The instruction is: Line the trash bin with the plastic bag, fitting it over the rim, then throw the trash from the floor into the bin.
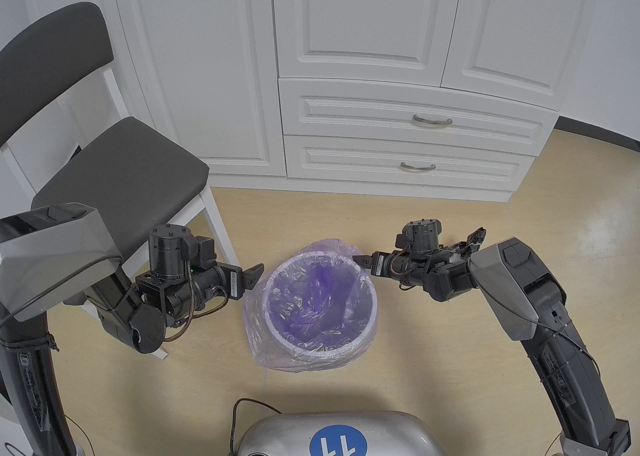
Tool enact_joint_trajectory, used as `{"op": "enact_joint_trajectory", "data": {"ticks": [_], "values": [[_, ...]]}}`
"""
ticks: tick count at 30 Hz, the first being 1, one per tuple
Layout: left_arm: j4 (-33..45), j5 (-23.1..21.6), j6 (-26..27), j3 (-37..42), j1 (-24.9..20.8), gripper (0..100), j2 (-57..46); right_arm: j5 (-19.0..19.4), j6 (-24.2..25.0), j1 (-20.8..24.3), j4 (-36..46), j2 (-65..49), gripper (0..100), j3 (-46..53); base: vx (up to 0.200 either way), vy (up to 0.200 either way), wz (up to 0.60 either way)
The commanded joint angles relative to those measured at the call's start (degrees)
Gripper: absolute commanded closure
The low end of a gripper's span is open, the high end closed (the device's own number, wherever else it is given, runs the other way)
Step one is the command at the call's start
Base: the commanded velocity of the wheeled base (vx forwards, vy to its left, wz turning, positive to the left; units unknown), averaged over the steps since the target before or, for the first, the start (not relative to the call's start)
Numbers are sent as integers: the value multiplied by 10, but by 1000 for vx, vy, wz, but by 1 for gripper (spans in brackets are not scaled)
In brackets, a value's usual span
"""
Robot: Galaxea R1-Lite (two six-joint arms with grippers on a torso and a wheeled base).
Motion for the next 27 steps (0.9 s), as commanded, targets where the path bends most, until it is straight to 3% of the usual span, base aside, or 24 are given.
{"op": "enact_joint_trajectory", "data": {"ticks": [1,6,11,27], "values": [[0,0,0,0,0,0,1,0,0,-1,4,3,0,-3,0,0,0],[0,0,-1,1,0,0,1,-1,-8,-3,21,9,0,-4,0,0,0],[0,0,0,2,-1,0,1,-3,-63,-14,87,19,0,-7,0,0,0],[2,-2,24,-4,7,0,75,-49,-78,-16,88,42,0,-7,0,0,0]]}}
